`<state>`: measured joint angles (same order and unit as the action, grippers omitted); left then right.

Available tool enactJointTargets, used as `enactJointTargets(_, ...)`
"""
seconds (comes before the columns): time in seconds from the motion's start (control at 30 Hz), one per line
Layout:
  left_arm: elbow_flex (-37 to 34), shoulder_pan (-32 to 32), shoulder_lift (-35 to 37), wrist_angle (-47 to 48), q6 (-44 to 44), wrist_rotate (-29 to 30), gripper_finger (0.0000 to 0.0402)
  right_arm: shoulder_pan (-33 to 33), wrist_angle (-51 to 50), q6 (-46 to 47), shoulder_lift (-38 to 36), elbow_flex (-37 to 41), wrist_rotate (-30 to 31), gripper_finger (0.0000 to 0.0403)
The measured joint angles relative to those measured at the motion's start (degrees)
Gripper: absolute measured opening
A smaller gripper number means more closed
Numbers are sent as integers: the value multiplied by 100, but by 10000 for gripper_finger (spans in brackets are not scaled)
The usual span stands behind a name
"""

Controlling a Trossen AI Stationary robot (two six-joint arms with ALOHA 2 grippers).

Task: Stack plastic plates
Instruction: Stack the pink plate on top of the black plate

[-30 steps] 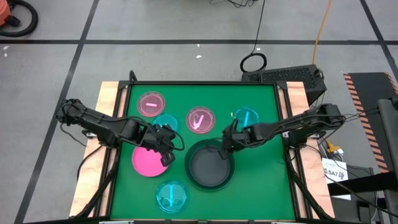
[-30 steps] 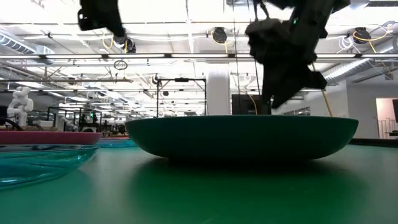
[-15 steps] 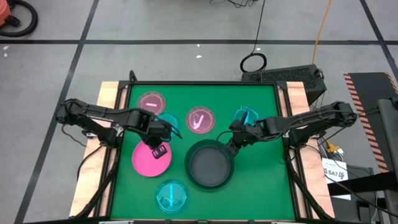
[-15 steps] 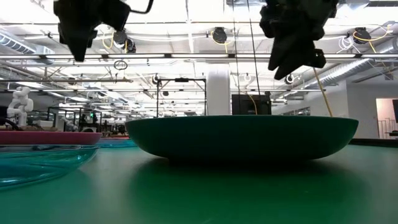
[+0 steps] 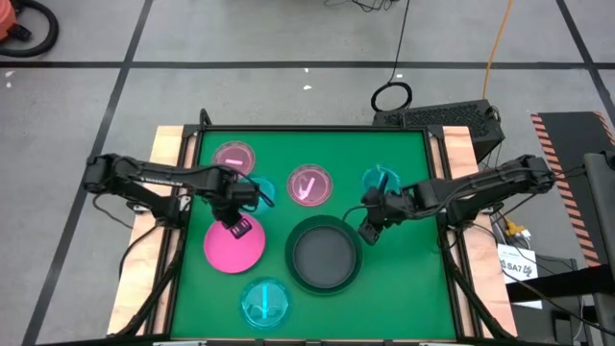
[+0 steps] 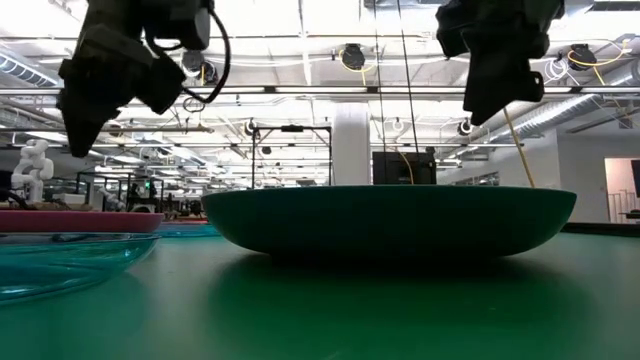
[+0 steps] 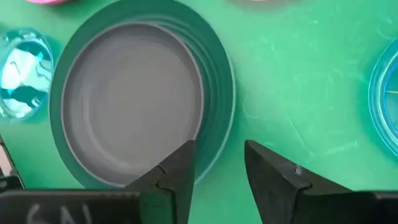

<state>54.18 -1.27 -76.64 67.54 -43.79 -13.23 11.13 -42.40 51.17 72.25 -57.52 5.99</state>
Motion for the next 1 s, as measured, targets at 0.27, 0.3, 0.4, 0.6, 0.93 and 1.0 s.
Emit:
enactJointTargets(0.27,-222,-114,50,-14,312,491,131,147,-92,-81,0,0,-8,135)
enactJointTargets(0.3,-262,-142,50,-24,367,532,132,160,-102,-84,0,0,-7,135)
enactJointTargets(0.4,-540,-267,51,-96,470,535,133,178,-126,-84,0,0,-6,135)
enactJointTargets(0.6,-995,-462,48,-137,690,533,134,180,-123,-81,0,0,-19,135)
enactJointTargets(0.93,-1464,-764,48,-637,1050,544,134,180,-123,-89,0,0,-23,135)
enactJointTargets(1.0,-1519,-808,48,-781,1079,544,134,180,-122,-89,0,0,-21,135)
